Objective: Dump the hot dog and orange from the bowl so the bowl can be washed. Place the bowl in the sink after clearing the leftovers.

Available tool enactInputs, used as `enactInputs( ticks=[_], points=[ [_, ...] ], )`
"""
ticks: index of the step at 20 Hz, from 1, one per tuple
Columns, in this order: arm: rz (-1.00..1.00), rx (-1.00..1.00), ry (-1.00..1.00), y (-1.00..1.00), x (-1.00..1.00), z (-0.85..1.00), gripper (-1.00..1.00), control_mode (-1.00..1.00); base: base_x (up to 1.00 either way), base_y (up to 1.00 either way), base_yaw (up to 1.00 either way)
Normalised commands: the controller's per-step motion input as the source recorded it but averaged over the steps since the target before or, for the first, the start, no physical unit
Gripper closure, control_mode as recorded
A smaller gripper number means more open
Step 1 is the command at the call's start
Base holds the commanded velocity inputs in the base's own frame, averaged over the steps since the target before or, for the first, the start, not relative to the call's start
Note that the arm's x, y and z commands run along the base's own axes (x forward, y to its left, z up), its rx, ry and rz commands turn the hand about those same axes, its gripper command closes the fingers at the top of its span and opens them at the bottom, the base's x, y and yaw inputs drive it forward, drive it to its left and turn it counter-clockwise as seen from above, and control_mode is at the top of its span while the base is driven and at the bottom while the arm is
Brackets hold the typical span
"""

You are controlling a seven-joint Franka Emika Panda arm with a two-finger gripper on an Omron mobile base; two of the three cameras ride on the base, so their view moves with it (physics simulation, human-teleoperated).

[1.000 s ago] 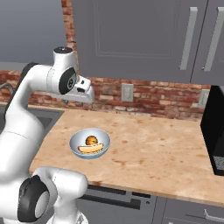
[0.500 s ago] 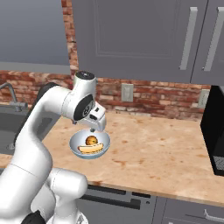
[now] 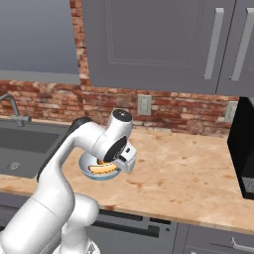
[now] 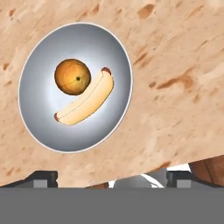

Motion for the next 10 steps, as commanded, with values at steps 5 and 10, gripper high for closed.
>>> enactInputs(
  ticks=[5,10],
  points=[
    [0.0,0.0,0.03,0.0,0.34,-0.46,-1.0,-1.0,0.0,0.0,0.0],
    [0.0,0.0,0.12,0.0,0.07,-0.38,-1.0,-1.0,0.0,0.0,0.0]
  ],
)
